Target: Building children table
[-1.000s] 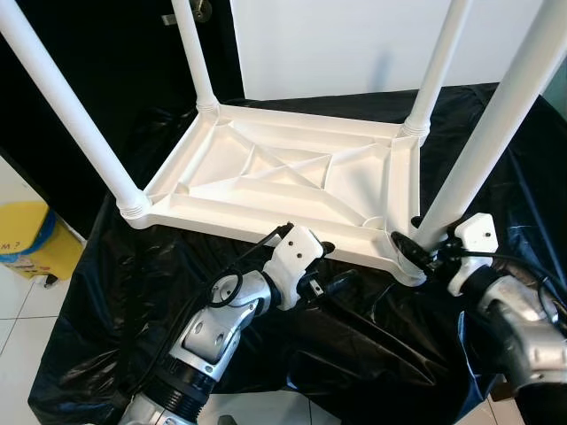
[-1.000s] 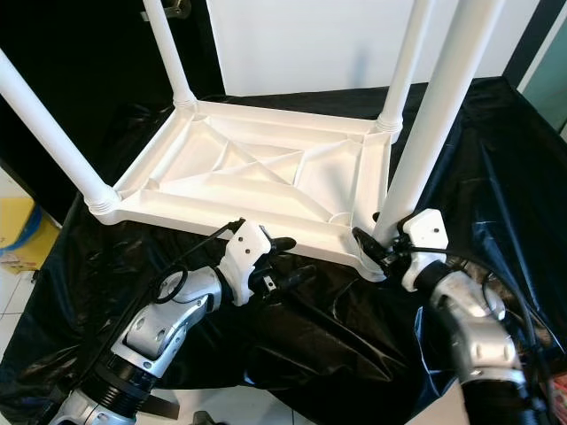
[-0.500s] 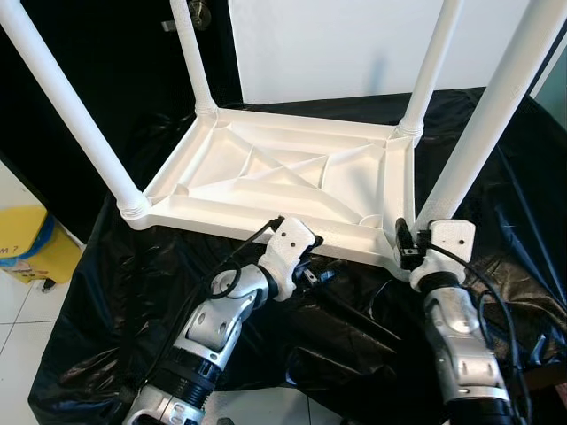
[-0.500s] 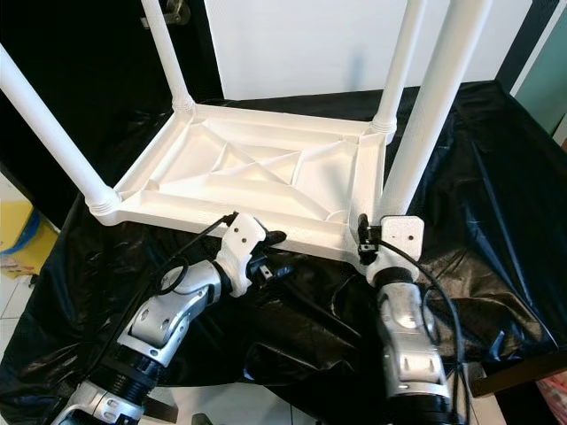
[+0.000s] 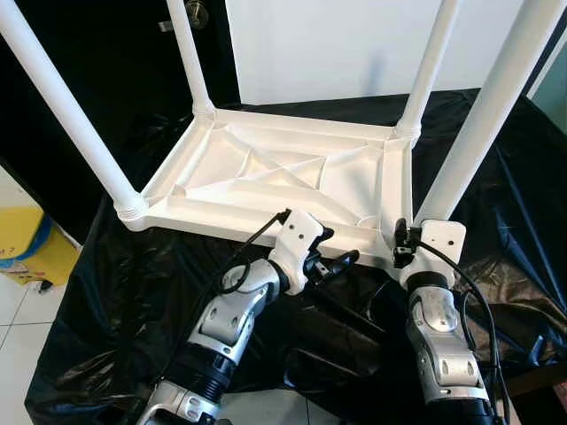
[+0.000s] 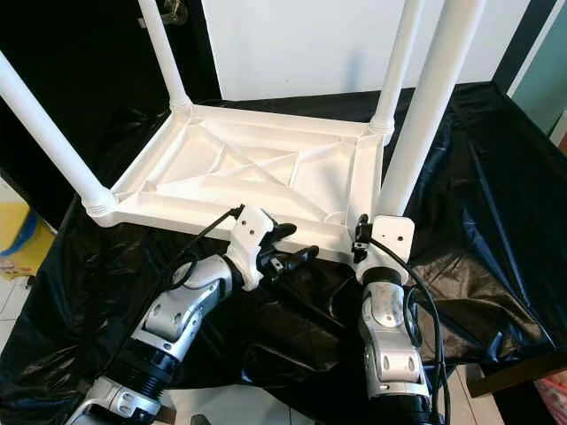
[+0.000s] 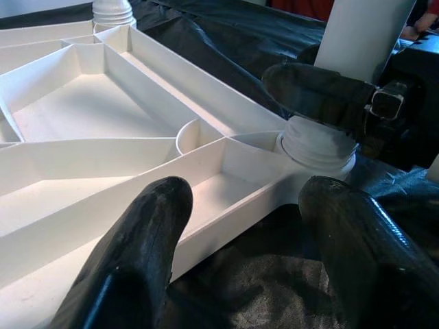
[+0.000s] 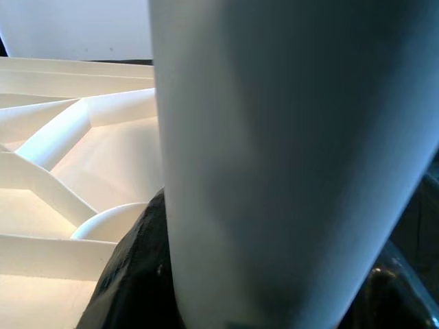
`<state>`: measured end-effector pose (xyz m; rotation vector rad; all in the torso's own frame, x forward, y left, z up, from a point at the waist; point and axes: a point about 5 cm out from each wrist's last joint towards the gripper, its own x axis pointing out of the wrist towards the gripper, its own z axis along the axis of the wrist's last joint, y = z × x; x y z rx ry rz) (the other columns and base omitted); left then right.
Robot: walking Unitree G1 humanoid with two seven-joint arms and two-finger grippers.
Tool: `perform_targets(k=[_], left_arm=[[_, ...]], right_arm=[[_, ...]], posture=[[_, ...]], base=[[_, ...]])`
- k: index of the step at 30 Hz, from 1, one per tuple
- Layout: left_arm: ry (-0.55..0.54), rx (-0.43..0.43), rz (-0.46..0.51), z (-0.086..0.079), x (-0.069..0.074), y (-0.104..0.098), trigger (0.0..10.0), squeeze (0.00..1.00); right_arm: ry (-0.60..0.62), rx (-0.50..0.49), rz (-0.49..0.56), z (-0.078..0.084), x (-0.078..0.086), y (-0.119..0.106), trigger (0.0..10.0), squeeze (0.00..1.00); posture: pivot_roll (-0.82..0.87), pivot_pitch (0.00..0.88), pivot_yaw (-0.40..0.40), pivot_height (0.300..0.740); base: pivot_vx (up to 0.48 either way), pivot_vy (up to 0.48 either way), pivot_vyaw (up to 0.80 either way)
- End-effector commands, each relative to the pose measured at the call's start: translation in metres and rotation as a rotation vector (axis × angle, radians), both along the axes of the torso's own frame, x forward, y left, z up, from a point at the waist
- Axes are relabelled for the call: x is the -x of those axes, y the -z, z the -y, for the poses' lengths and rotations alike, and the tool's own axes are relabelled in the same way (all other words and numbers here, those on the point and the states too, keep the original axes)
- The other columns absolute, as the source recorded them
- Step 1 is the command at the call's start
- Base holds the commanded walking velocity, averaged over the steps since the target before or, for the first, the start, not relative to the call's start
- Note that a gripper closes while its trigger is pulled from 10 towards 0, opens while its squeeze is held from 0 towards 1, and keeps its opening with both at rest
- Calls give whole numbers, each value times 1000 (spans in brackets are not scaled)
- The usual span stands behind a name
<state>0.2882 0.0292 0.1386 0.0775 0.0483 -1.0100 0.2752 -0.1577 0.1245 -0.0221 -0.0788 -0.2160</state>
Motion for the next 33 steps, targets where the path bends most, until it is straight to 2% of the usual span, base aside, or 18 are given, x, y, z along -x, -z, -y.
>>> perform_targets(k=[1, 3, 4, 17, 18, 23, 25, 27, 33], left_arm=[[-136, -16, 3, -3, -2, 5, 10000, 0], [-134, -17, 2, -3, -2, 5, 10000, 0], [-134, -18, 1, -3, -1, 6, 10000, 0], [-153, -1, 4, -2, -2, 4, 10000, 0], [-152, 8, 10, -2, -3, 1, 10000, 0], [-148, 10, 12, -2, -3, 0, 10000, 0], [-142, 6, 10, -3, -2, 1, 10000, 0], [-126, 0, 7, -3, -1, 1, 10000, 0], [-117, -3, 9, -4, -1, 0, 10000, 0]], right_arm=[[-34, -10, -89, -12, 3, 17, 10000, 0], [-35, -7, -87, -13, 3, 17, 10000, 0], [-35, -5, -85, -12, 3, 17, 10000, 1000], [-98, -7, -47, -14, 5, 9, 10000, 1000], [-155, -13, -25, -15, 5, 5, 10000, 0], [-207, 5, -6, -13, 6, 0, 10000, 0], [-223, 21, 3, -8, 7, -2, 10000, 0], [-258, 49, 11, 5, 8, -6, 10000, 0], [-298, 70, 21, 13, 8, -10, 10000, 0]], posture=[[-179, 24, 35, 740], [-179, 24, 35, 740], [-181, 26, 34, 740], [-203, 33, 32, 740], [-230, 49, 36, 740], [-254, 62, 56, 740], [-270, 76, 71, 740], [-284, 94, 84, 740], [-286, 104, 85, 740]], base=[[0, 0, 0], [0, 0, 0], [0, 0, 0], [0, 0, 0], [0, 0, 0], [0, 0, 0], [0, 0, 0], [0, 0, 0], [0, 0, 0]])
